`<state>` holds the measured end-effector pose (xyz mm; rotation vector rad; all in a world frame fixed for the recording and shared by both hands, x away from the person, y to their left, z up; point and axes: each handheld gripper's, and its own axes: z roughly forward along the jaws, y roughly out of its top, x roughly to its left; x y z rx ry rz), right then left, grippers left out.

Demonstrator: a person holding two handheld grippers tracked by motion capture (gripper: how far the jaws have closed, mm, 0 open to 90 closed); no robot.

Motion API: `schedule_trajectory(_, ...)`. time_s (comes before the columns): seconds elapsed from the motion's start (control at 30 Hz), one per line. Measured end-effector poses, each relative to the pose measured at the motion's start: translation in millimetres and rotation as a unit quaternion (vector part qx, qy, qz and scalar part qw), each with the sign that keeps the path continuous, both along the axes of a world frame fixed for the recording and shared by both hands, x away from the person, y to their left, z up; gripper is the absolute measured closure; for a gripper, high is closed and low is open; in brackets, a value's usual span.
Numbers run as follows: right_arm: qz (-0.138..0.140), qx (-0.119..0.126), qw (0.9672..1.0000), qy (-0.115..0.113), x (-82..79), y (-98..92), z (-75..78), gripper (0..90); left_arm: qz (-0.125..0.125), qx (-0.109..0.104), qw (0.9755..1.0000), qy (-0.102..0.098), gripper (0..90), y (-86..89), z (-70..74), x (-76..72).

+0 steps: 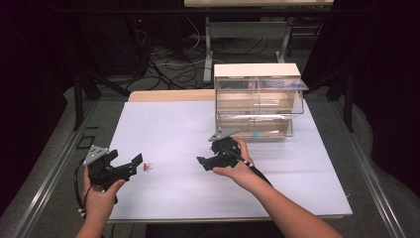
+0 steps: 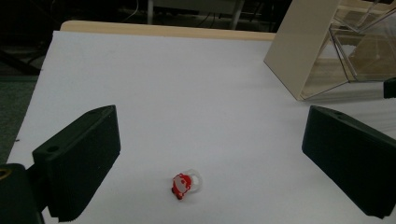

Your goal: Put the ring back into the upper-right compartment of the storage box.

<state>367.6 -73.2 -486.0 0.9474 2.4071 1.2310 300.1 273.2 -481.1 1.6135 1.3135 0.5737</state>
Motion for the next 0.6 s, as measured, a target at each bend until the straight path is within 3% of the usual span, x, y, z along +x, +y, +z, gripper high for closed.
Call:
schedule_trajectory(0.03, 0.002, -0.006, 0.9999, 0.009, -0.3, 2.2, 1.0, 20.2, 0.002, 0.0, 1.0, -0.001, 4.8, 0.1, -0.2, 0.2)
schedule_trajectory(0.13, 0.009, -0.006, 0.9999, 0.002, 1.6, 9.1, -0.7, 20.2, 0.003, 0.004, 1.0, 0.001, 4.8, 0.2, -0.9, 0.6)
schedule_trajectory(0.23, 0.014, -0.012, 0.9998, 0.011, 2.2, 15.0, -0.2, 20.2, 0.006, 0.004, 1.0, 0.005, 4.8, -0.2, -1.4, 0.9)
schedule_trajectory(0.5, 0.022, -0.006, 0.9997, 0.008, 4.3, 32.3, -2.8, 20.2, 0.012, 0.004, 0.9999, 0.003, 5.3, 2.1, -1.7, 1.7)
schedule_trajectory(0.6, 0.026, -0.005, 0.9995, 0.018, 3.5, 39.2, -1.4, 20.2, 0.012, 0.002, 0.9999, 0.0, 5.6, 2.5, -2.0, 2.2)
